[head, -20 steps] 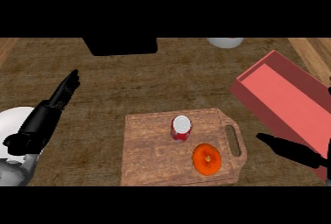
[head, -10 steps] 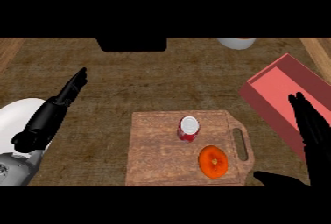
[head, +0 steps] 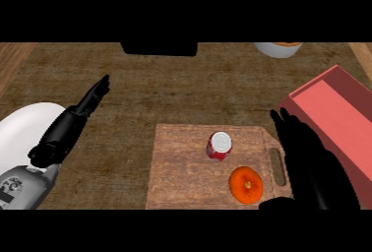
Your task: Pick the can from the cutting board and place it in the cardboard box
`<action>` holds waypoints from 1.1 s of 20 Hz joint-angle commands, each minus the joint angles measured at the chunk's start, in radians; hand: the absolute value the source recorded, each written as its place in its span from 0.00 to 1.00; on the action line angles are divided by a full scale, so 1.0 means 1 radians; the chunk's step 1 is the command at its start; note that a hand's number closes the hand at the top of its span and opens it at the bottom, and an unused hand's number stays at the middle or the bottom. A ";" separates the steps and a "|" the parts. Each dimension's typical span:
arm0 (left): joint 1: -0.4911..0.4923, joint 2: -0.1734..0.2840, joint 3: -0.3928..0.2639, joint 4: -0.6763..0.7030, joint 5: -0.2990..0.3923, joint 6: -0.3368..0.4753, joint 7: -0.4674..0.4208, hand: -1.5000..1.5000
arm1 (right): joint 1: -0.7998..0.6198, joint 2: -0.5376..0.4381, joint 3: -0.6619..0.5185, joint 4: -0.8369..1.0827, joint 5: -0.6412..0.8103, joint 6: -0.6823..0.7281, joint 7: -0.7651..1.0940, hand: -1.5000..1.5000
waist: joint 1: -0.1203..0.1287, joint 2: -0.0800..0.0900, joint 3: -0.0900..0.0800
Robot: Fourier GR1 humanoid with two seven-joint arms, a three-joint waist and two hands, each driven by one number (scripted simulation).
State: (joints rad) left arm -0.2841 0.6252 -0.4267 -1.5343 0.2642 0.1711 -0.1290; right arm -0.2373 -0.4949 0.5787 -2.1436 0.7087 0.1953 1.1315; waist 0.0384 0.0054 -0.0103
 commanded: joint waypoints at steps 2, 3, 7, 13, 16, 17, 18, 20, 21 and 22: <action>-0.036 -0.022 0.015 0.042 0.013 -0.017 0.004 0.50 | -0.128 0.145 0.068 0.104 -0.021 0.185 0.277 0.00 | -0.006 0.002 -0.001; -0.052 -0.002 0.020 0.042 0.013 -0.039 0.009 0.50 | -0.155 0.176 0.050 0.146 -0.036 0.187 0.285 0.00 | -0.003 0.003 0.001; -0.022 -0.010 0.007 0.030 -0.008 -0.019 0.011 0.50 | -0.205 0.295 0.088 0.251 0.004 0.197 0.352 0.00 | 0.001 -0.006 0.002; -0.037 -0.035 0.030 0.069 -0.016 -0.009 -0.004 0.50 | -0.264 0.455 0.029 0.400 0.040 0.221 0.355 0.00 | -0.031 -0.007 0.005; -0.008 -0.012 0.036 0.038 0.000 -0.039 -0.009 0.50 | -0.295 0.490 0.041 0.498 0.118 0.220 0.355 0.00 | -0.018 -0.011 0.005; -0.022 -0.001 0.055 0.063 0.006 -0.049 -0.003 0.50 | -0.302 0.488 0.024 0.498 0.120 0.244 0.355 0.00 | -0.030 -0.009 0.006; 0.013 -0.026 0.031 0.047 -0.009 -0.030 -0.017 0.50 | -0.316 0.491 0.024 0.526 0.118 0.220 0.355 0.00 | -0.021 -0.009 0.007; -0.016 -0.035 0.035 0.054 -0.021 -0.023 -0.008 0.50 | -0.346 0.492 0.008 0.547 0.118 0.234 0.355 0.00 | -0.029 -0.010 0.007; -0.010 -0.027 0.045 0.057 -0.011 -0.042 -0.018 0.50 | -0.360 0.492 0.000 0.546 0.105 0.230 0.355 0.00 | -0.027 -0.010 0.007; 0.028 -0.034 0.037 0.056 -0.022 -0.033 -0.045 0.50 | -0.320 0.493 0.026 0.542 0.132 0.226 0.355 0.00 | -0.030 -0.011 0.007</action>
State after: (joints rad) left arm -0.2886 0.6009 -0.3882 -1.4814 0.2533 0.1374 -0.1466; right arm -0.5305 -0.0405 0.5859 -1.6325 0.8215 0.3361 1.2263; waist 0.0131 -0.0044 -0.0038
